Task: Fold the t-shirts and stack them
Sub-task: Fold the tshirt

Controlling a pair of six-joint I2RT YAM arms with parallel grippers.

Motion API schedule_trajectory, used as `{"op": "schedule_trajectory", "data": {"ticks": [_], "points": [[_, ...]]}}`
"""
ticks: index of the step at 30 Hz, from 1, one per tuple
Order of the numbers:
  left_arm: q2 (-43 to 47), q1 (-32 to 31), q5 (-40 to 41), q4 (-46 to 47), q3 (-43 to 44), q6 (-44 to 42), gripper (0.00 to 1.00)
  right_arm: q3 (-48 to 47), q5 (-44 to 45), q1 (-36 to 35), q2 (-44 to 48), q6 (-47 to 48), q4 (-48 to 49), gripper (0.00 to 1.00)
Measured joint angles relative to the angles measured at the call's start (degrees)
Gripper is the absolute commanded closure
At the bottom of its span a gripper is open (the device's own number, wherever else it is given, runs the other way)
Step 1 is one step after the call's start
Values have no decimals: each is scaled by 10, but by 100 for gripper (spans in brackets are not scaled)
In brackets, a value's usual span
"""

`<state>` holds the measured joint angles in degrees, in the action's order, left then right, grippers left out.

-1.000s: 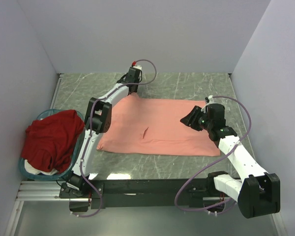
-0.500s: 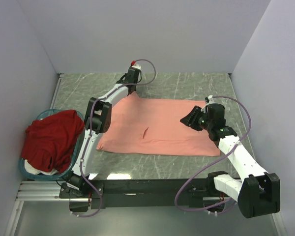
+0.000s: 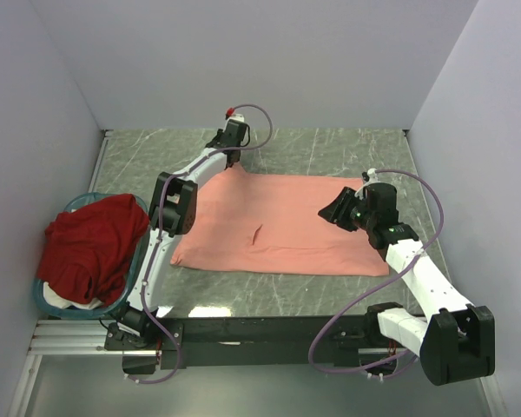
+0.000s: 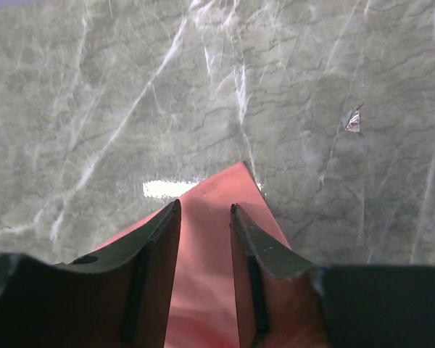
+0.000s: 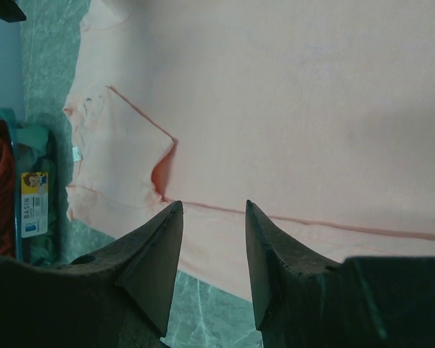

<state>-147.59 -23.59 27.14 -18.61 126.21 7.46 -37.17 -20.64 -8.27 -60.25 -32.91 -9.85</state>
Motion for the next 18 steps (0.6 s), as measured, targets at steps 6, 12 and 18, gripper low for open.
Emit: {"op": "schedule_trajectory", "data": {"ticks": [6,12,18], "points": [[5,0,-3,-22,-3,47,68,0,0,0,0,0,0,53],[5,0,-26,-37,2,75,64,0,0,0,0,0,0,53],[5,2,-105,-50,17,82,52,0,0,0,-1,0,0,53]]}}
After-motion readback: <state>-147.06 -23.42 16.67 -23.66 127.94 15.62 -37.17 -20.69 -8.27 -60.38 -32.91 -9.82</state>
